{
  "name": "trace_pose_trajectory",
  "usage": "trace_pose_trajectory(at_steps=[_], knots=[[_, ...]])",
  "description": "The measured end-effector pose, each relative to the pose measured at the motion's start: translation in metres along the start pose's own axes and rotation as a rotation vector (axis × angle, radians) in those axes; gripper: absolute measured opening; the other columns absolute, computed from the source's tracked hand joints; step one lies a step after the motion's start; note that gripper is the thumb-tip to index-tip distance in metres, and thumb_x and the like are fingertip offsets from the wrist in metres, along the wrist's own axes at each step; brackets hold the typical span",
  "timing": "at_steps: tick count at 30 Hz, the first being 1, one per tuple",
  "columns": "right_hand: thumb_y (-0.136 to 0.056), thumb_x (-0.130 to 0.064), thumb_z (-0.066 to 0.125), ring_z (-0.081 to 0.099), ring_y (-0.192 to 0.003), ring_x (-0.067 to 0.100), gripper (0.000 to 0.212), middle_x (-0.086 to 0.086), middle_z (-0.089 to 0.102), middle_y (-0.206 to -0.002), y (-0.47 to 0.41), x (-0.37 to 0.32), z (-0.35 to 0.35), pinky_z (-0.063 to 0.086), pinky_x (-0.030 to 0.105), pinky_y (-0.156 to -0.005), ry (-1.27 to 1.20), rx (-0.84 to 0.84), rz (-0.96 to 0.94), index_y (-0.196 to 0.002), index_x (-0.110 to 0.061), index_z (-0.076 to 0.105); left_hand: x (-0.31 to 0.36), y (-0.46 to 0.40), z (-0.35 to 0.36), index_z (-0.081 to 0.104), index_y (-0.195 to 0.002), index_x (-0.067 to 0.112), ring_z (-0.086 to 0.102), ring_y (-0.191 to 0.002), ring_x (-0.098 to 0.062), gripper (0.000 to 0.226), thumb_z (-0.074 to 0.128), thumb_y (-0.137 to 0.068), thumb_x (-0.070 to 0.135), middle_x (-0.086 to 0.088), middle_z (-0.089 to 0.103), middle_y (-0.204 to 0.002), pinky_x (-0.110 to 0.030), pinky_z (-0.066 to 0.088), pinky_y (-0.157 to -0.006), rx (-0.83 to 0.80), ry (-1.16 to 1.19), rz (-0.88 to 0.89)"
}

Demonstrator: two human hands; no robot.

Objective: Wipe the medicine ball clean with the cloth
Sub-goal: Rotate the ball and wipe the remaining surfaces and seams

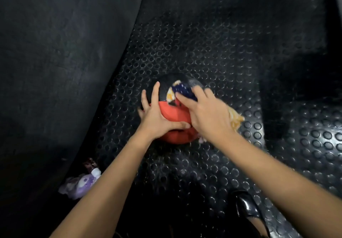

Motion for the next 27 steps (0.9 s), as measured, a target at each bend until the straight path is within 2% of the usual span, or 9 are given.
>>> trace_pose_trajectory(at_steps=[3, 9, 12, 14, 16, 19, 21, 25, 27], knots=[[-0.078, -0.019, 0.061, 0.054, -0.079, 0.028, 0.044, 0.008, 0.057, -0.100, -0.027, -0.002, -0.002, 0.031, 0.028, -0.048, 0.037, 0.004, 0.036, -0.121, -0.027, 0.063, -0.004, -0.001, -0.002, -0.008, -0.145, 0.051, -0.001, -0.144, -0.038, 0.144, 0.092, -0.041, 0.046, -0.002, -0.021, -0.156, -0.056, 0.013, -0.116, -0.007, 0.000, -0.026], [-0.073, -0.014, 0.066, 0.037, -0.082, 0.021, 0.057, 0.001, 0.041, -0.108, 0.035, 0.004, 0.006, 0.040, 0.029, -0.050, -0.005, 0.037, -0.072, -0.128, -0.025, 0.056, -0.004, -0.004, -0.004, -0.007, -0.142, 0.056, -0.001, -0.145, -0.035, 0.144, 0.093, -0.040, 0.043, 0.003, -0.022, -0.156, -0.050, 0.013, -0.115, -0.032, 0.053, -0.033], [-0.081, -0.019, 0.041, 0.041, -0.082, 0.023, 0.048, 0.004, 0.050, -0.104, 0.000, 0.005, 0.002, 0.037, 0.029, -0.050, 0.026, 0.052, -0.018, -0.125, -0.027, 0.058, -0.003, 0.002, 0.000, -0.008, -0.143, 0.054, -0.005, -0.144, -0.036, 0.143, 0.092, -0.041, 0.045, 0.002, -0.024, -0.156, -0.054, 0.012, -0.114, -0.027, 0.025, -0.027], [-0.081, -0.018, 0.036, 0.049, -0.080, 0.025, 0.049, 0.005, 0.056, -0.101, -0.021, -0.001, 0.000, 0.030, 0.028, -0.051, 0.078, 0.064, -0.007, -0.122, -0.028, 0.061, -0.006, 0.005, 0.000, -0.007, -0.143, 0.054, -0.004, -0.145, -0.034, 0.144, 0.091, -0.038, 0.048, 0.003, -0.023, -0.156, -0.055, 0.013, -0.115, -0.015, 0.031, -0.028], [-0.082, -0.014, 0.046, 0.052, -0.080, 0.026, 0.045, 0.006, 0.057, -0.103, -0.016, 0.000, 0.003, 0.033, 0.028, -0.050, 0.048, 0.049, 0.011, -0.122, -0.027, 0.061, -0.011, 0.009, -0.001, -0.009, -0.141, 0.057, -0.002, -0.146, -0.032, 0.145, 0.087, -0.032, 0.054, 0.004, -0.024, -0.155, -0.055, 0.017, -0.115, -0.042, 0.081, -0.056], [-0.082, -0.011, 0.062, 0.052, -0.081, 0.026, 0.046, 0.006, 0.054, -0.101, 0.017, 0.021, 0.005, 0.045, 0.030, -0.049, -0.168, 0.063, 0.215, -0.125, -0.028, 0.060, -0.016, 0.014, -0.002, -0.011, -0.140, 0.057, 0.000, -0.146, -0.029, 0.142, 0.081, -0.032, 0.061, 0.004, -0.023, -0.155, -0.052, 0.018, -0.116, -0.077, 0.088, -0.051], [-0.086, -0.011, 0.058, 0.052, -0.085, 0.024, 0.045, 0.003, 0.053, -0.102, 0.031, 0.028, 0.010, 0.044, 0.030, -0.051, -0.283, 0.058, 0.318, -0.126, -0.030, 0.058, -0.016, 0.017, -0.006, -0.003, -0.146, 0.048, -0.003, -0.146, -0.024, 0.127, 0.075, -0.047, 0.066, 0.001, -0.013, -0.158, -0.048, 0.012, -0.117, -0.038, 0.084, -0.033], [-0.087, -0.010, 0.054, 0.051, -0.087, 0.023, 0.046, 0.001, 0.052, -0.102, 0.039, 0.023, 0.015, 0.044, 0.030, -0.053, -0.363, 0.029, 0.290, -0.128, -0.032, 0.057, 0.009, 0.004, -0.030, 0.037, -0.142, 0.020, 0.017, -0.144, -0.025, 0.050, 0.043, -0.097, 0.041, -0.004, 0.030, -0.152, -0.048, 0.015, -0.117, 0.267, 0.005, 0.169], [-0.086, -0.013, 0.052, 0.051, -0.085, 0.022, 0.046, 0.000, 0.052, -0.101, 0.042, 0.025, 0.014, 0.047, 0.033, -0.052, -0.376, 0.022, 0.273, -0.128, -0.033, 0.056, 0.026, -0.011, -0.025, 0.037, -0.144, 0.021, 0.014, -0.146, -0.021, 0.044, 0.031, -0.102, 0.033, 0.002, 0.030, -0.154, -0.053, 0.011, -0.117, 0.244, -0.134, 0.225]])
Point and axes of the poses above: each hand's wrist, its own y-axis away from the middle knuckle, its own z-axis out of the palm, x = y × z, the point moved 8 cm from there along -y, towards the middle knuckle
